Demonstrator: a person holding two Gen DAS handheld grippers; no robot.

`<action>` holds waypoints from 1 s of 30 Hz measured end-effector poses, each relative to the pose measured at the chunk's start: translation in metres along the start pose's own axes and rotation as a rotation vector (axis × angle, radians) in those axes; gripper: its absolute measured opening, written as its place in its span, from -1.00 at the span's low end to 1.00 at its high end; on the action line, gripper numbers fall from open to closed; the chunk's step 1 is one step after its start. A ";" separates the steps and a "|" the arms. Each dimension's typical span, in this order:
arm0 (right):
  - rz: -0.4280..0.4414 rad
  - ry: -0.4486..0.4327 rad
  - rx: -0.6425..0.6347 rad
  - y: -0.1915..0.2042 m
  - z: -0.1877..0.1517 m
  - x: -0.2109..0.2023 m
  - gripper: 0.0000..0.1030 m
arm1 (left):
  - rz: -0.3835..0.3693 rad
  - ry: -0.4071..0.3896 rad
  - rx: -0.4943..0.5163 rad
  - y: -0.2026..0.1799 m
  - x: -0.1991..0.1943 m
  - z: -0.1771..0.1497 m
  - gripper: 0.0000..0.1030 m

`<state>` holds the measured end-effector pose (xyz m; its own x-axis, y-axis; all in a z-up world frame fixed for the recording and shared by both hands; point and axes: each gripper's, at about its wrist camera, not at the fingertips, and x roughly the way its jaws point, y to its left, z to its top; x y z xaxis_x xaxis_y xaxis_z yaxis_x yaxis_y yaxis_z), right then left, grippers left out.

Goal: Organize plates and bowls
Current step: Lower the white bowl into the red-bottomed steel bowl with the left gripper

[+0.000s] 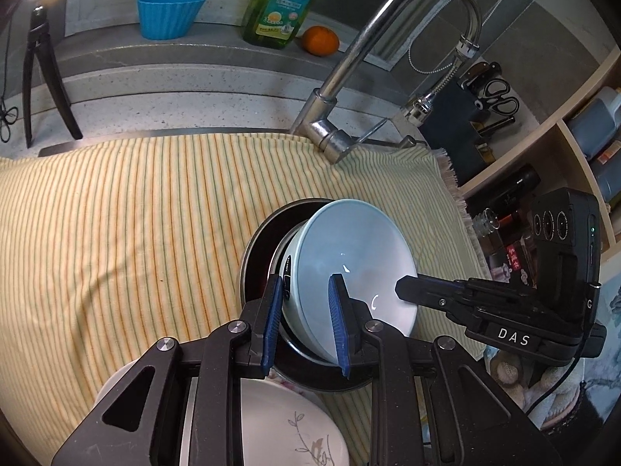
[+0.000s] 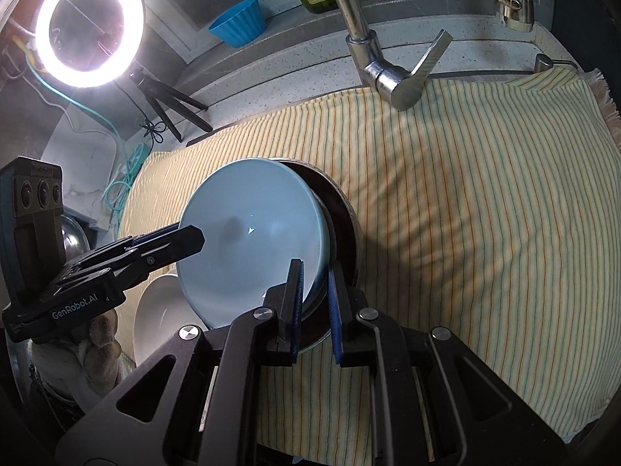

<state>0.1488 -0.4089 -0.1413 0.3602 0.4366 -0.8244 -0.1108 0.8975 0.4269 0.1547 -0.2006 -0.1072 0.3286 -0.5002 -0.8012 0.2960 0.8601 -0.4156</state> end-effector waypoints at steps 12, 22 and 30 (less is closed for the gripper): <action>-0.006 -0.063 0.005 -0.002 0.000 -0.016 -0.04 | 0.012 -0.029 0.019 -0.001 -0.012 0.000 -0.49; 0.035 -0.113 0.099 -0.028 -0.012 -0.030 0.01 | 0.040 -0.045 -0.061 0.031 -0.022 0.000 -0.49; 0.072 -0.101 0.165 -0.046 -0.023 -0.023 0.01 | 0.040 -0.013 -0.072 0.037 -0.012 -0.005 -0.50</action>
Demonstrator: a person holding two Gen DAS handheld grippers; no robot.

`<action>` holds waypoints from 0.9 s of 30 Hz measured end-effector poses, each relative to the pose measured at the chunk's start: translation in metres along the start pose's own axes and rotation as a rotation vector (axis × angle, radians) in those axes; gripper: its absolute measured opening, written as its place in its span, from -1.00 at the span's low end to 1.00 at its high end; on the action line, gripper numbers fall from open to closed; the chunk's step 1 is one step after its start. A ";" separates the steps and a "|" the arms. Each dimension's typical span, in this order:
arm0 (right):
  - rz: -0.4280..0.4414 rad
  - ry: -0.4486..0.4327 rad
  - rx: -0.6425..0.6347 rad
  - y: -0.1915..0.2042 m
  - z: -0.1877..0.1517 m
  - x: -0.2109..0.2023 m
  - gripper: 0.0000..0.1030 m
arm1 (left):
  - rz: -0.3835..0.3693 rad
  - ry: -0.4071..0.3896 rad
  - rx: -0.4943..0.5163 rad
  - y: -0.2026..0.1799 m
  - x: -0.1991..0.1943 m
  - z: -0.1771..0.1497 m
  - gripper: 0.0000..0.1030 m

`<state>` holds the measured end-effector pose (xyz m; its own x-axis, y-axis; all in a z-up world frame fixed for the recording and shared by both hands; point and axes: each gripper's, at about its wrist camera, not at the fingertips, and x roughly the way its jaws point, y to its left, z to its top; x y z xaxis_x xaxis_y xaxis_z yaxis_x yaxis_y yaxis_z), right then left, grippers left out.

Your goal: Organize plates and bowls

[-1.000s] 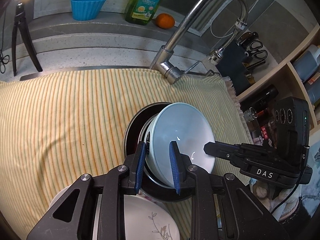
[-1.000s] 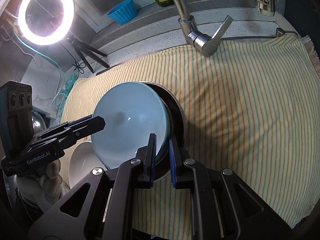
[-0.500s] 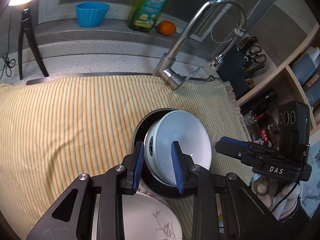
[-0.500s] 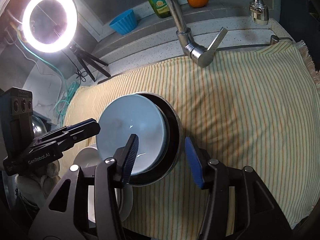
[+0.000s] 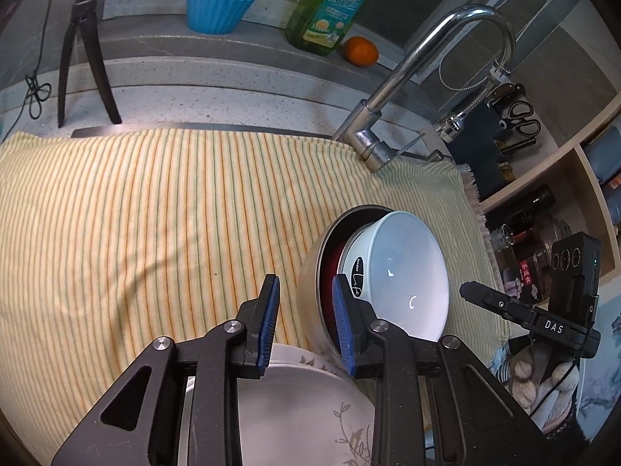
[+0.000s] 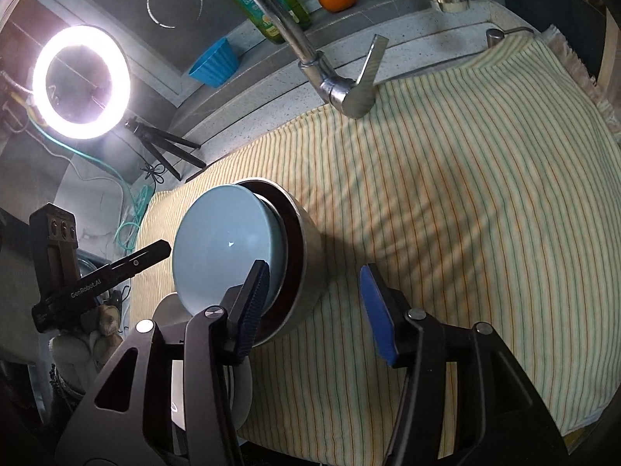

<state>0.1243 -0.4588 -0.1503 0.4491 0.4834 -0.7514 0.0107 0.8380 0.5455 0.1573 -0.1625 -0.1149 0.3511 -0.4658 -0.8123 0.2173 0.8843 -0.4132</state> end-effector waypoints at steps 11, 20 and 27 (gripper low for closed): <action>0.050 0.046 0.054 -0.012 -0.003 0.015 -0.36 | -0.005 0.035 -0.026 0.004 0.015 -0.001 -0.50; 0.069 0.082 0.045 -0.006 -0.003 0.030 -0.55 | -0.019 0.055 -0.035 0.006 0.024 -0.001 -0.61; 0.093 0.100 0.048 -0.004 -0.001 0.034 -0.69 | -0.024 0.071 -0.018 0.001 0.028 -0.003 -0.78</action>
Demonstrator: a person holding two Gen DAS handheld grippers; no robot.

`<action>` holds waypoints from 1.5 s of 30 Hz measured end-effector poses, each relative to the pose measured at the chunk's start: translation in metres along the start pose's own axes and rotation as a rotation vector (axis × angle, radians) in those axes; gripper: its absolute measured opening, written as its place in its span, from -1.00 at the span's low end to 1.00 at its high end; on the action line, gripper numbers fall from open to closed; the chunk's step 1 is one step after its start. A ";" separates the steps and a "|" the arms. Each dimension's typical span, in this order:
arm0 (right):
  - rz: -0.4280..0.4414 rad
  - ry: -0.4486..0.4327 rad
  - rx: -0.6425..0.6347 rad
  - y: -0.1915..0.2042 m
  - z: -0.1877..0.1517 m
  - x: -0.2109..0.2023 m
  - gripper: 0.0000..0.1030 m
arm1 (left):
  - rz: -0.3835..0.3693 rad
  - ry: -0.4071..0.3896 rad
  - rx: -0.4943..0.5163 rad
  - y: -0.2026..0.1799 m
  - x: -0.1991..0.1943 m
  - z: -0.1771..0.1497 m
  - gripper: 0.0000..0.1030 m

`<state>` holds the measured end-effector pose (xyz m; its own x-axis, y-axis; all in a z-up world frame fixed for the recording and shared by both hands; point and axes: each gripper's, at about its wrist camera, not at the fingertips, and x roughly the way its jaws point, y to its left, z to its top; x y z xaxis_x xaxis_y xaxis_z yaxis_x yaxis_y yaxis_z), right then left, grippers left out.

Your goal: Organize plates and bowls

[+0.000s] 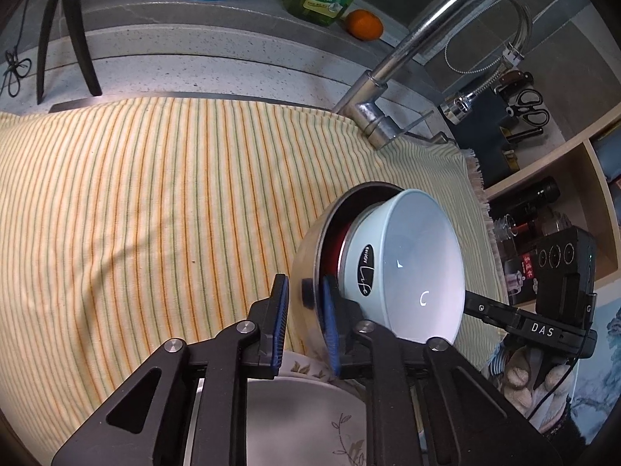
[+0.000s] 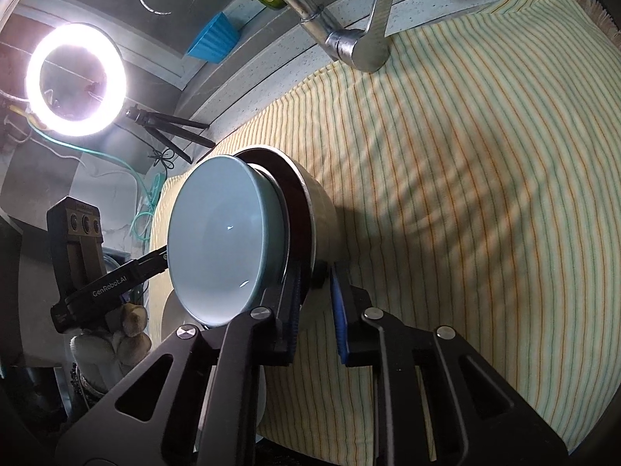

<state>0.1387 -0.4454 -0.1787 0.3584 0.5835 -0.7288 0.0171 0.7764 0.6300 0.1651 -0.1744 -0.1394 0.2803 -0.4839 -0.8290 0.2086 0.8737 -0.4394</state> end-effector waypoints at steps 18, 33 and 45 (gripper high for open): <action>-0.013 -0.005 -0.028 0.008 0.005 -0.009 -0.69 | 0.017 -0.025 0.015 -0.011 -0.005 0.001 -0.81; 0.003 -0.044 -0.089 0.055 -0.008 -0.031 -0.70 | 0.000 -0.110 0.029 -0.005 -0.063 -0.010 -0.81; 0.026 -0.016 -0.135 0.103 -0.050 -0.028 -0.70 | 0.007 -0.155 -0.008 0.019 -0.111 -0.048 -0.81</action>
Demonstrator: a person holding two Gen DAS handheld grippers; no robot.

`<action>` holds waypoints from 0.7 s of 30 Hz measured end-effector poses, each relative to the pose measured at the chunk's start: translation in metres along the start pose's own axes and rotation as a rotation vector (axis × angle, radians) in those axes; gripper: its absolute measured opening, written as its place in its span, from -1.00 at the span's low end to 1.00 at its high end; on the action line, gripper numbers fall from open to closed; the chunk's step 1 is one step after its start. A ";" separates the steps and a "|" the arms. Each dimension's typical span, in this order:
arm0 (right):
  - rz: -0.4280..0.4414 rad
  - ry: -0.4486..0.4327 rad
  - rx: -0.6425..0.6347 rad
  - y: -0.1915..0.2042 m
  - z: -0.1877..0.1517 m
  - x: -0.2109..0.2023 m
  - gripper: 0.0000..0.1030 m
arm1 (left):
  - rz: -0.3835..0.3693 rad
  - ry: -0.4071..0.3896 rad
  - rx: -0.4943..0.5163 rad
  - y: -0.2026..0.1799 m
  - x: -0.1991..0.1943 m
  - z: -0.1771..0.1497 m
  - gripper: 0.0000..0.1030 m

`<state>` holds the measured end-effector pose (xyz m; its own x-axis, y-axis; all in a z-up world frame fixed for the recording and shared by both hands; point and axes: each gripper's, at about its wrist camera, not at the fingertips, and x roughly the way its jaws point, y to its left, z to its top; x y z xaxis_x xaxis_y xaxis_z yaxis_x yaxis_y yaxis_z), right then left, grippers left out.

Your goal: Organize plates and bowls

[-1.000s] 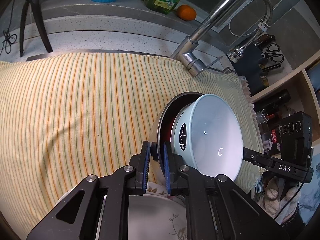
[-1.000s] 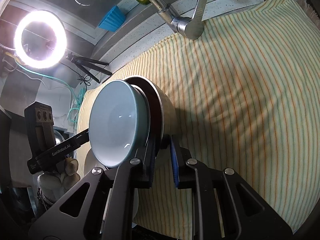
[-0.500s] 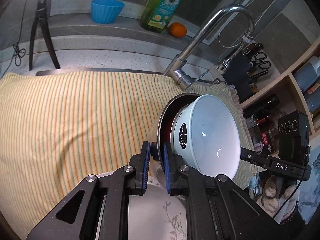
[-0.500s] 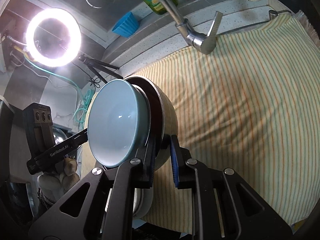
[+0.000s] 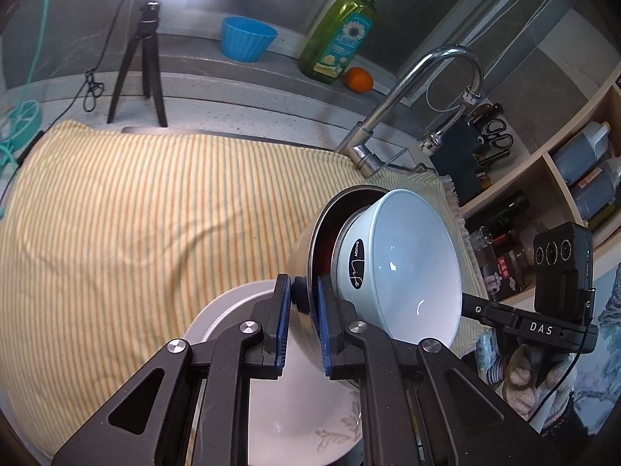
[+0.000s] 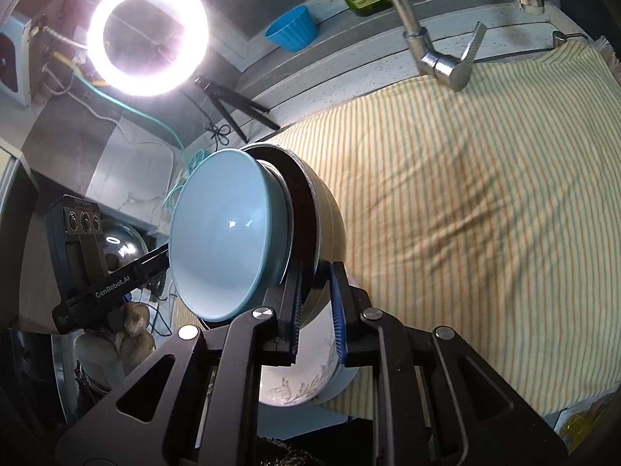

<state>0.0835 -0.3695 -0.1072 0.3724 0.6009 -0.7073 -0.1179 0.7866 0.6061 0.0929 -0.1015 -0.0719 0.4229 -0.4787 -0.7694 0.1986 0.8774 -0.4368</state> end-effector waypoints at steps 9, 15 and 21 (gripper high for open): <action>0.000 0.045 -0.007 0.017 -0.033 0.011 -0.70 | 0.011 0.016 -0.039 0.014 -0.012 -0.031 -0.81; -0.003 0.067 -0.005 0.018 -0.050 0.014 -0.70 | 0.015 0.030 -0.056 0.019 -0.014 -0.046 -0.81; -0.001 0.087 0.000 0.017 -0.056 0.020 -0.70 | 0.024 0.047 -0.063 0.024 -0.014 -0.054 -0.81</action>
<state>0.0371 -0.3358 -0.1318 0.2910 0.6100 -0.7370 -0.1179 0.7874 0.6051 0.0437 -0.0752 -0.0968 0.3844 -0.4596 -0.8006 0.1319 0.8857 -0.4451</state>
